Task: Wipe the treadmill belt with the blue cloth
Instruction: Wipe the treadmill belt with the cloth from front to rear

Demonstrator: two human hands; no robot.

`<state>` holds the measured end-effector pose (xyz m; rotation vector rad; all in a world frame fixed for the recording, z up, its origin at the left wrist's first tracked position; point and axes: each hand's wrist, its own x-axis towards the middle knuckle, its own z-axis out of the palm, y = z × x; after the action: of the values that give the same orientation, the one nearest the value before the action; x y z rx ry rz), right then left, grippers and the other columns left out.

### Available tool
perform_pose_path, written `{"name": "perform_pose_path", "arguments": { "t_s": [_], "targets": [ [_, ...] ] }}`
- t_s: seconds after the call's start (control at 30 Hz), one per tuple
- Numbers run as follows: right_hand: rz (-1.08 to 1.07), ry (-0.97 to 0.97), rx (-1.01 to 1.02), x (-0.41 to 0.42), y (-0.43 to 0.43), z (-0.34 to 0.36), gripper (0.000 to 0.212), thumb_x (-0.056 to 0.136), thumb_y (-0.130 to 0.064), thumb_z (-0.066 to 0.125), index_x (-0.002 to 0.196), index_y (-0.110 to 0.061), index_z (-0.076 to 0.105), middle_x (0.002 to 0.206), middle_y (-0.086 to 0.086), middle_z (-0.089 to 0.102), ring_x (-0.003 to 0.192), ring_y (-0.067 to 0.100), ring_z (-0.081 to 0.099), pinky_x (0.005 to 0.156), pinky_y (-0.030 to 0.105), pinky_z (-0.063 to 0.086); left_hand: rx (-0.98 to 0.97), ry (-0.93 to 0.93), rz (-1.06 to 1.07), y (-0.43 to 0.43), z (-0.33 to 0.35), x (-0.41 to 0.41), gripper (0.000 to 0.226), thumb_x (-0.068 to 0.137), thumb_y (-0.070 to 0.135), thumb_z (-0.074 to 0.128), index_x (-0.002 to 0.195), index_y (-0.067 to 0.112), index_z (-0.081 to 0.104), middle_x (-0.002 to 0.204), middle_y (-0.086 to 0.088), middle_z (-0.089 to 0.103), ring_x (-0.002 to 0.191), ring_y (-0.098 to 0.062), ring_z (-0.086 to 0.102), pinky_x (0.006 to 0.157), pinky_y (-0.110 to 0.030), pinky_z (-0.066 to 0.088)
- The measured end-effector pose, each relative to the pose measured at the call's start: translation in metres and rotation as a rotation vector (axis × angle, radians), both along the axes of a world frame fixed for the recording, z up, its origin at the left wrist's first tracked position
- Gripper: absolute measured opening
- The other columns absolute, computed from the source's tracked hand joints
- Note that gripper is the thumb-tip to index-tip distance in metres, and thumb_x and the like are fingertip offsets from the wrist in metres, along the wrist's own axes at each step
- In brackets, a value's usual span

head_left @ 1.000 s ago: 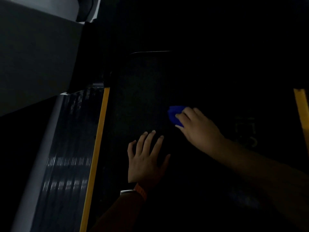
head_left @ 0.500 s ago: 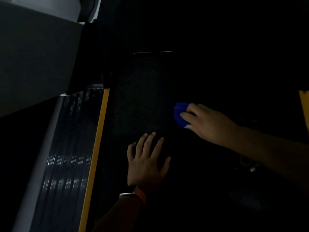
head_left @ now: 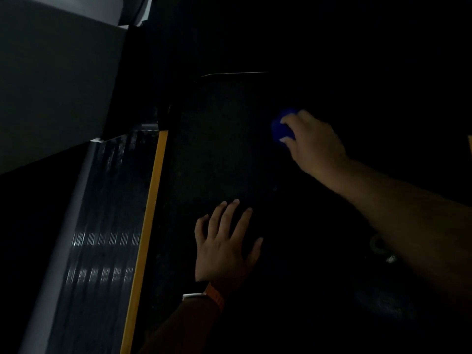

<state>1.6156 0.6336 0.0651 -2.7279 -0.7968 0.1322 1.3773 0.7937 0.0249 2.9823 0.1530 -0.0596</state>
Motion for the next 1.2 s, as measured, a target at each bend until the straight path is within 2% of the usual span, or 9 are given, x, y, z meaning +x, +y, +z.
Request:
{"name": "perform_pose_path", "arguments": {
  "t_s": [0.2, 0.37, 0.5, 0.6, 0.7, 0.9, 0.97, 1.07, 1.2],
  "targets": [
    [0.521, 0.011, -0.013, -0.077, -0.025, -0.008, 0.035, 0.091, -0.031, 0.051, 0.123, -0.017, 0.053, 0.115, 0.008, 0.055, 0.090, 0.029, 0.062, 0.070, 0.042, 0.055, 0.015, 0.007, -0.002, 0.001, -0.001, 0.001, 0.063, 0.094, 0.065, 0.046, 0.149, 0.035, 0.045, 0.161, 0.001, 0.038, 0.149, -0.025, 0.034, 0.114, -0.057, 0.028],
    [-0.084, -0.059, 0.033, -0.019, 0.018, 0.001, 0.030, 0.092, -0.021, 0.060, 0.121, -0.014, 0.052, 0.111, 0.012, 0.056, 0.083, 0.032, 0.061, 0.064, 0.040, 0.052, 0.004, -0.004, -0.007, 0.002, -0.005, -0.001, 0.063, 0.094, 0.064, 0.047, 0.150, 0.034, 0.043, 0.162, 0.000, 0.037, 0.150, -0.025, 0.032, 0.116, -0.057, 0.028],
    [0.390, 0.060, 0.012, -0.107, -0.007, -0.003, 0.052, 0.084, -0.028, 0.065, 0.134, -0.020, 0.050, 0.110, 0.005, 0.060, 0.079, 0.022, 0.065, 0.061, 0.035, 0.055, -0.008, -0.011, -0.022, 0.002, -0.004, 0.000, 0.061, 0.093, 0.064, 0.047, 0.145, 0.032, 0.046, 0.161, -0.002, 0.038, 0.148, -0.027, 0.033, 0.113, -0.060, 0.033],
    [0.190, -0.081, -0.072, -0.032, 0.025, -0.001, 0.057, 0.092, -0.027, 0.059, 0.144, -0.028, 0.036, 0.124, 0.008, 0.053, 0.095, 0.029, 0.063, 0.077, 0.043, 0.054, -0.007, 0.009, -0.019, 0.001, -0.002, 0.001, 0.063, 0.096, 0.066, 0.045, 0.151, 0.036, 0.040, 0.162, 0.002, 0.035, 0.150, -0.024, 0.030, 0.115, -0.059, 0.032],
    [-0.117, -0.067, -0.015, 0.001, 0.047, -0.002, 0.050, 0.093, -0.016, 0.061, 0.141, -0.017, 0.045, 0.129, 0.015, 0.050, 0.099, 0.035, 0.059, 0.077, 0.041, 0.051, -0.017, 0.011, -0.016, 0.004, -0.002, 0.000, 0.062, 0.097, 0.065, 0.044, 0.152, 0.036, 0.040, 0.163, 0.003, 0.034, 0.151, -0.022, 0.029, 0.116, -0.056, 0.026],
    [0.367, -0.090, -0.079, -0.063, 0.016, -0.003, 0.048, 0.082, -0.023, 0.073, 0.128, -0.016, 0.060, 0.109, 0.010, 0.058, 0.089, 0.031, 0.059, 0.070, 0.038, 0.052, -0.023, 0.056, -0.053, 0.004, 0.003, 0.002, 0.065, 0.097, 0.066, 0.043, 0.154, 0.035, 0.037, 0.164, 0.001, 0.033, 0.151, -0.023, 0.030, 0.118, -0.062, 0.028],
    [0.192, -0.225, -0.072, -0.025, 0.029, -0.004, 0.045, 0.082, -0.021, 0.075, 0.125, -0.015, 0.061, 0.112, 0.013, 0.058, 0.096, 0.035, 0.056, 0.075, 0.042, 0.050, 0.003, 0.065, -0.043, 0.017, 0.004, 0.003, 0.073, 0.096, 0.072, 0.040, 0.158, 0.035, 0.030, 0.168, 0.002, 0.024, 0.155, -0.024, 0.022, 0.123, -0.062, 0.012],
    [-0.103, -0.158, -0.026, -0.039, 0.063, -0.012, 0.050, 0.093, -0.022, 0.057, 0.142, -0.016, 0.046, 0.149, 0.013, 0.039, 0.133, 0.036, 0.039, 0.103, 0.051, 0.039, 0.019, 0.094, 0.008, 0.049, 0.004, 0.006, 0.082, 0.094, 0.080, 0.025, 0.162, 0.037, 0.013, 0.172, 0.003, 0.006, 0.159, -0.022, 0.000, 0.126, -0.057, 0.001],
    [0.177, -0.133, -0.061, -0.073, 0.060, -0.028, 0.068, 0.092, -0.012, 0.047, 0.155, -0.022, 0.022, 0.164, 0.011, 0.004, 0.151, 0.031, 0.007, 0.121, 0.051, 0.016, -0.014, 0.114, 0.013, 0.055, 0.003, 0.008, 0.083, 0.094, 0.078, 0.032, 0.163, 0.036, 0.013, 0.173, 0.002, 0.005, 0.160, -0.021, -0.003, 0.127, -0.056, 0.001]
  ]
}}
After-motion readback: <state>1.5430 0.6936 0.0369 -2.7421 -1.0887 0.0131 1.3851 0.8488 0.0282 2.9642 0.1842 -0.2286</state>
